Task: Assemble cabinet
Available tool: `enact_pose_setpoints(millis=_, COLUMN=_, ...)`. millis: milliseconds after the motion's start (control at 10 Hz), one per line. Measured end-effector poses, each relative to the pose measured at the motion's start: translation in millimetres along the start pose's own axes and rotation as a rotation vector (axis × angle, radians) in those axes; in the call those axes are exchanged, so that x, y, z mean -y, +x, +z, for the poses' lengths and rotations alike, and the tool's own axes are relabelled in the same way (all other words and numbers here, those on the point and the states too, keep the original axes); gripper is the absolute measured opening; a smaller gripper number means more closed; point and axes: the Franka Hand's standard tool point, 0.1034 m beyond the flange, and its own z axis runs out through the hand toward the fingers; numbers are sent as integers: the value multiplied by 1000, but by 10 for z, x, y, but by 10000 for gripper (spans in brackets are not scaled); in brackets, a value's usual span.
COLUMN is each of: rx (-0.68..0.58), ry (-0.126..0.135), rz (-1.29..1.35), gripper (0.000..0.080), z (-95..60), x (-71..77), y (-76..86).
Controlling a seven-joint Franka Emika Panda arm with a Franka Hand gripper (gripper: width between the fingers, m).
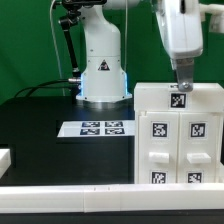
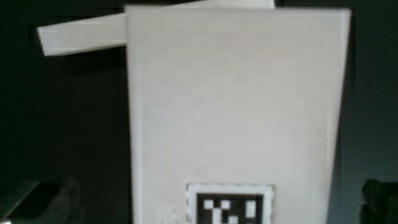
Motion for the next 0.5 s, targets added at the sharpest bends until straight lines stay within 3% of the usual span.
enact_pose_setpoints(millis=300, rx=2, ry=-5, rz=-3, gripper=796, z=16, x=24, y=-181)
enact_pose_setpoints(millis=500, rx=1, ry=-6, rz=-14, gripper=796, z=27, x=19, y=-180)
